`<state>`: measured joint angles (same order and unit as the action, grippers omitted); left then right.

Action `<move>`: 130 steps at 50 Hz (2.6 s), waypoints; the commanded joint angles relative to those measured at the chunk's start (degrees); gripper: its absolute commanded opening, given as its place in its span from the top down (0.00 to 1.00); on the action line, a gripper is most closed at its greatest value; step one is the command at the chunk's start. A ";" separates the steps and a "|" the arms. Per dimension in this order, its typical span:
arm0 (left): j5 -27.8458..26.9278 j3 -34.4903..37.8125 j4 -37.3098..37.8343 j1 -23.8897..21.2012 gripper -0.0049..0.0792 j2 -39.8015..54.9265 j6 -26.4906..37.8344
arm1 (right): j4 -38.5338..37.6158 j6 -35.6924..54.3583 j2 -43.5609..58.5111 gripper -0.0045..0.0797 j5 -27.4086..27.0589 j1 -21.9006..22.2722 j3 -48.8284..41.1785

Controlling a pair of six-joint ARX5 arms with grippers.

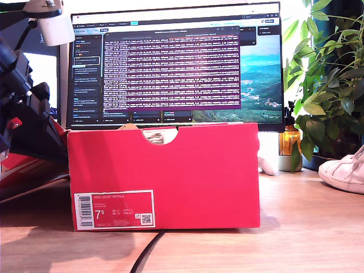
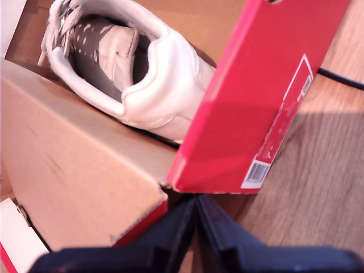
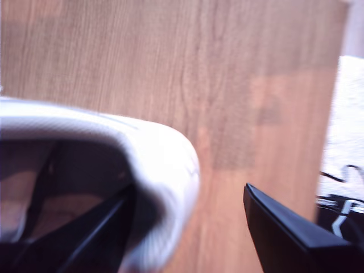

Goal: Pack the white shoes by picking the first shoe and placing it inside the red shoebox, left side, then picking and rotating the second shoe and placing it in the shoebox

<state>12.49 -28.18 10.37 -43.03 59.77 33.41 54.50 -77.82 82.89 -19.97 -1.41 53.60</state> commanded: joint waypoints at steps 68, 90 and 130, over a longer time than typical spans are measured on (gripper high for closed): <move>-0.28 -0.33 -1.01 0.00 0.96 0.28 0.02 | 1.40 81.92 0.70 0.96 5.90 0.22 25.11; -0.28 -0.33 -1.01 0.00 0.96 0.28 0.02 | -5.31 112.52 0.72 0.96 18.86 -10.91 38.69; -0.46 -0.33 -1.01 0.00 0.96 0.28 0.02 | -37.55 124.06 10.69 0.96 16.09 -24.15 38.69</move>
<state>12.23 -28.18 10.33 -43.03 59.77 33.43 19.18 45.45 94.45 -3.77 -24.71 91.42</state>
